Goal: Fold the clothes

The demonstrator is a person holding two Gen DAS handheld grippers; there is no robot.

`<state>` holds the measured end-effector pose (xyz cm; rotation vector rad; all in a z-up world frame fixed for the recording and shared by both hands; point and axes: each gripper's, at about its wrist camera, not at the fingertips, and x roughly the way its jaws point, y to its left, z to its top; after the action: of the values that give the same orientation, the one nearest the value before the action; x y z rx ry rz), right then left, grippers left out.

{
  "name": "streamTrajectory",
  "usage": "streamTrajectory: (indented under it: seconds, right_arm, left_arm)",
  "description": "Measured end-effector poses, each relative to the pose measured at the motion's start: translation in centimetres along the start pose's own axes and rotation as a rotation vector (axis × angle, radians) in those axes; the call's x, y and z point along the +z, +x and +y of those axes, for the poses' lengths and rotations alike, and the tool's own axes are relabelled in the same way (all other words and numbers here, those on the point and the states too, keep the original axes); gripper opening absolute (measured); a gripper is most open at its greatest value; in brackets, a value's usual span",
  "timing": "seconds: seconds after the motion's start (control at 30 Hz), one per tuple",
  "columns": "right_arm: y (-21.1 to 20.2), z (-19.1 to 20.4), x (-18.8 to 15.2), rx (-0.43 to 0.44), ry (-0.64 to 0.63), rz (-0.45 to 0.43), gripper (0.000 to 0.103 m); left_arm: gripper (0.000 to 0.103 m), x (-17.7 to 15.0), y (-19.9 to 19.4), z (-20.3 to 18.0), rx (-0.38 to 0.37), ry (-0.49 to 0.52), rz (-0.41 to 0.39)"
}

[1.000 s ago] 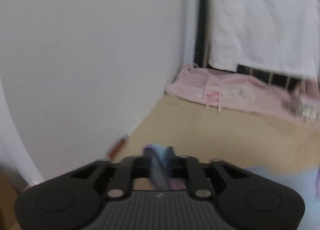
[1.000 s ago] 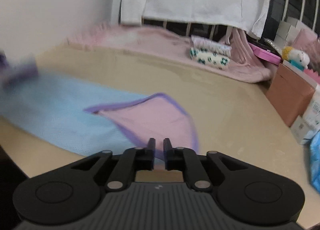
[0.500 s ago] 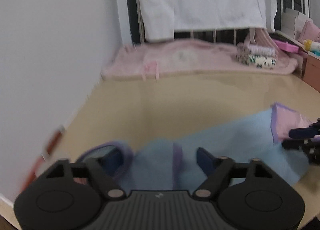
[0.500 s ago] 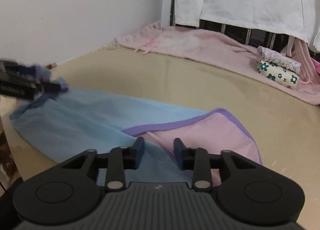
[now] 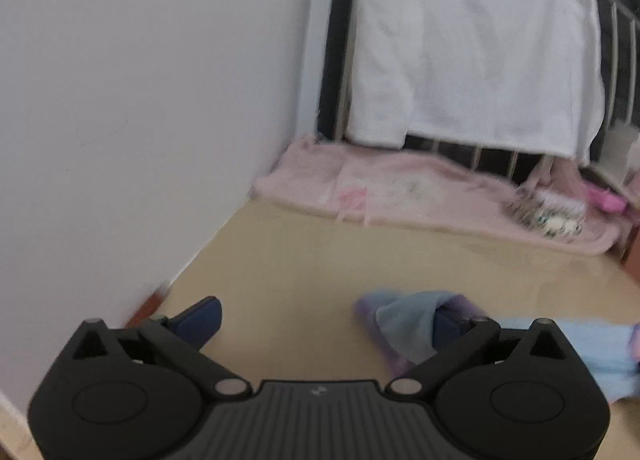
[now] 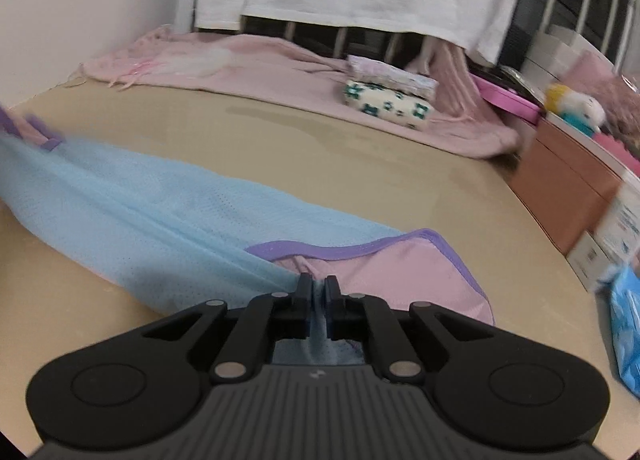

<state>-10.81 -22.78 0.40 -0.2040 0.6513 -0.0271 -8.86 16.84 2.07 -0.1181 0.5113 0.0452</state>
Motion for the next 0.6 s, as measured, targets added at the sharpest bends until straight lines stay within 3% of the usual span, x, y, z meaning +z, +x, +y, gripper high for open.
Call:
streamTrajectory:
  seconds: [0.13,0.23,0.3,0.4,0.47,0.53,0.6]
  right_arm:
    - [-0.3,0.3,-0.3,-0.004,-0.012,0.005,0.006]
    - [-0.6,0.4,-0.6,0.001,-0.013,-0.004,0.007]
    - [-1.1,0.0,-0.4,0.025,0.013,-0.007,0.008]
    - [-4.2,-1.3,-0.1,0.136,0.071,-0.097,0.014]
    - [-5.5,-2.2,0.1,0.208,0.102,-0.129,0.035]
    - [-4.8,-2.5,0.0,0.231,0.094,-0.111,0.042]
    - [-4.0,-2.8,-0.1,0.254,0.086,-0.093,0.042]
  left_arm:
    - [0.103,0.3,-0.8,-0.1,0.037,-0.014,0.014]
    - [0.103,0.8,-2.9,-0.4,-0.039,-0.040,0.049]
    - [0.103,0.4,-3.1,-1.1,-0.137,0.018,0.143]
    - [0.102,-2.2,-3.1,-2.8,-0.162,0.280,0.181]
    - [0.102,-3.5,-3.7,-3.0,-0.199,0.358,0.190]
    - [0.102,-3.2,-4.5,-1.8,-0.330,0.294,0.166]
    - [0.102,-2.6,-5.2,-0.5,-0.470,0.193,0.130]
